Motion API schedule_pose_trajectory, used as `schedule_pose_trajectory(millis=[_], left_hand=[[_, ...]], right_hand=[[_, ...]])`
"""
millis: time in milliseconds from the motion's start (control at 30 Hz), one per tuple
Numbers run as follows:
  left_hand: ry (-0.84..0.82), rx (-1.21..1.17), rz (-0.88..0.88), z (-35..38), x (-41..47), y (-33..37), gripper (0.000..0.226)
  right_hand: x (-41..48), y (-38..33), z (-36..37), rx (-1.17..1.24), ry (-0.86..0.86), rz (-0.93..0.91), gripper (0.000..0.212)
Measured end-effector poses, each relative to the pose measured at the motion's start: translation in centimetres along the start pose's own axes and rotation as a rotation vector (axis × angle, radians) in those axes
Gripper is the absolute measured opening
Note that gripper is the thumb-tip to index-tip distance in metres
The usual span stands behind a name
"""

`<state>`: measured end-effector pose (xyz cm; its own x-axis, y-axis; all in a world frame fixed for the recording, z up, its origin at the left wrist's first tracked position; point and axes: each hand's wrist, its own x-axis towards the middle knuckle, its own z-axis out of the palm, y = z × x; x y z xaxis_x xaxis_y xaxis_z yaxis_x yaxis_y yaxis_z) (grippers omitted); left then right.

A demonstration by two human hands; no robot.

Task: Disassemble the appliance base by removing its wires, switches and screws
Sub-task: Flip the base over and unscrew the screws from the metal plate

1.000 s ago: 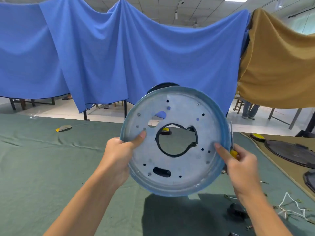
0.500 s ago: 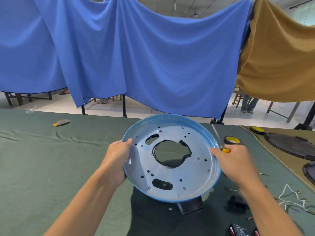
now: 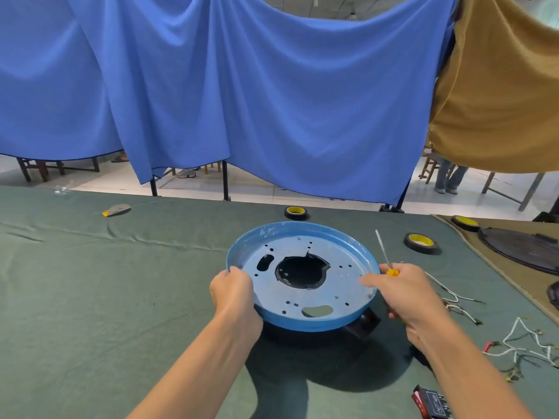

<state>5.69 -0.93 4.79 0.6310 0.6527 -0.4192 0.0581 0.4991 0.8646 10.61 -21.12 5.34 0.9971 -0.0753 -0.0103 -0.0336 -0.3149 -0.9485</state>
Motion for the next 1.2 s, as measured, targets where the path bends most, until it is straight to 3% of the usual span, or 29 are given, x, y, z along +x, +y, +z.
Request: schedule_pose_trajectory(millis=[167, 267, 333, 400, 467, 500, 567, 700, 767, 967, 1200], left_hand=[[0.067, -0.003, 0.023, 0.9, -0.5, -1.3, 0.026], [0.079, 0.123, 0.096, 1.0, -1.1, -1.3, 0.045], [0.120, 0.337, 0.344, 0.8, -2.0, -0.7, 0.065], [0.079, 0.640, 0.757, 0.5, -2.6, -0.1, 0.066], [-0.119, 0.917, 1.087, 0.3, -3.2, 1.1, 0.050], [-0.274, 1.022, 1.143, 0.3, -3.4, 1.7, 0.040], [-0.571, 1.262, 1.100, 0.4, -3.6, 2.6, 0.026], [-0.865, 1.768, 0.888, 0.9, -3.5, 3.2, 0.053], [-0.883, 1.790, 0.779, 1.3, -3.2, 3.3, 0.066], [-0.916, 1.749, 0.780, 2.6, -2.5, 3.2, 0.068], [-0.923, 1.802, 0.743, 2.1, -1.2, 2.5, 0.077]], right_hand=[[-0.3, 0.0, 0.3, -0.106, 0.031, -0.011, 0.009], [-0.4, 0.0, 0.3, -0.167, 0.029, -0.026, 0.009], [-0.2, -0.1, 0.0, -0.198, 0.000, -0.041, 0.006], [0.0, -0.1, -0.4, -0.225, -0.030, -0.056, 0.012], [0.5, -0.2, -0.8, -0.232, -0.058, -0.056, 0.014], [0.8, -0.3, -0.9, -0.229, -0.072, -0.055, 0.017], [1.3, -0.6, -1.0, -0.231, -0.111, -0.055, 0.021], [2.2, -1.7, -0.8, -0.271, -0.243, -0.060, 0.023], [2.6, -2.2, -0.2, -0.296, -0.314, -0.078, 0.026], [3.2, -2.9, 2.5, -0.310, -0.398, -0.169, 0.023], [4.3, -2.4, 4.8, -0.389, -0.013, -0.316, 0.009]])
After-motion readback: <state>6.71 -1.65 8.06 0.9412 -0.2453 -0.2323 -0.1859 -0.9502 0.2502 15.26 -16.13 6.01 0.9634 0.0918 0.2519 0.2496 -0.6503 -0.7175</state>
